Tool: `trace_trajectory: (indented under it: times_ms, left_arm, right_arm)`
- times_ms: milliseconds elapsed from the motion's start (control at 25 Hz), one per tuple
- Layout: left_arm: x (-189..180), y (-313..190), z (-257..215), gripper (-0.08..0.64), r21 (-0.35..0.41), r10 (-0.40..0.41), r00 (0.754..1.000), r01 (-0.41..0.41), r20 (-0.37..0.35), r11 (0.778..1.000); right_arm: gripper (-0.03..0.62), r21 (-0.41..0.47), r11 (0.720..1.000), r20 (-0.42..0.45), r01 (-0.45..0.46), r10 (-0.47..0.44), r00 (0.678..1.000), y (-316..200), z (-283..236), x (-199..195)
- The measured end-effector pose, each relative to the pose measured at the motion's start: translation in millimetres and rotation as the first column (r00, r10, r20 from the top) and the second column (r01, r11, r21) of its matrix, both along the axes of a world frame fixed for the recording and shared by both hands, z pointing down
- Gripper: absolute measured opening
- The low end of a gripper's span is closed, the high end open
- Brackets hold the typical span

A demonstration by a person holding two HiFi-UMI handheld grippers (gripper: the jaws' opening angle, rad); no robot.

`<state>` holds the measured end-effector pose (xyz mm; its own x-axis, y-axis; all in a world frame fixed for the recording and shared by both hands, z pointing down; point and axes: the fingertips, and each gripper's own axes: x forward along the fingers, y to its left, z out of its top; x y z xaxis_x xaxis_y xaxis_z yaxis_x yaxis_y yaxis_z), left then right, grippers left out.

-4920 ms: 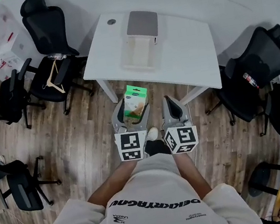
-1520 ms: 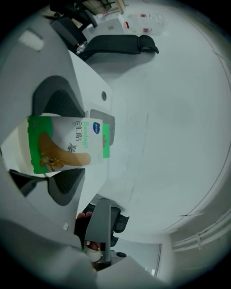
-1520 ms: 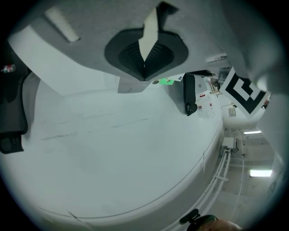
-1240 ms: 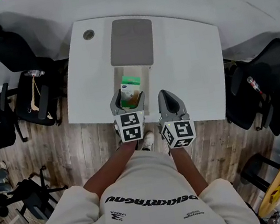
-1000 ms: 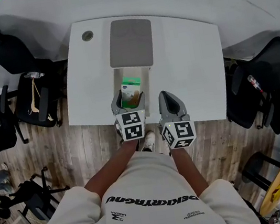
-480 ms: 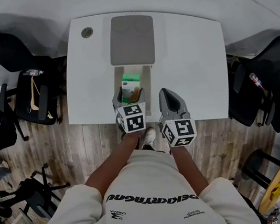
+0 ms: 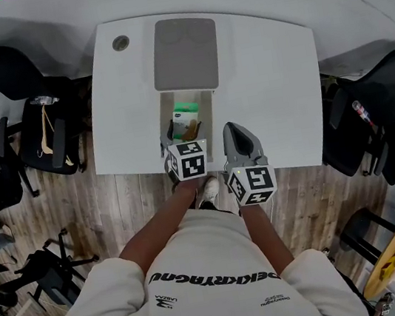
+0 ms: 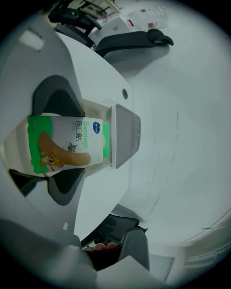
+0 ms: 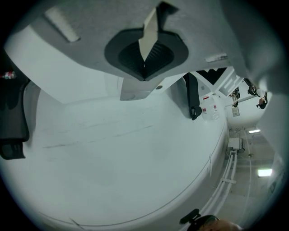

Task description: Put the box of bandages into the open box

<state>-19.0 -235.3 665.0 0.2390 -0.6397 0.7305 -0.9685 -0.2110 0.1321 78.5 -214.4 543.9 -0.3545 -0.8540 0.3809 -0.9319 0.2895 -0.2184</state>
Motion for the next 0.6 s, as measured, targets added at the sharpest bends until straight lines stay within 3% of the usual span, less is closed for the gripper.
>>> trace_trajectory:
  times_ms: [600]
  left_arm:
    - [4.4,-6.3,26.4,0.356,-0.103,-0.006,1.0,0.009,0.021,0.995]
  right_arm:
    - [-0.002,-0.004,1.0,0.004,-0.008,0.008,1.0,0.8,0.7,2.0]
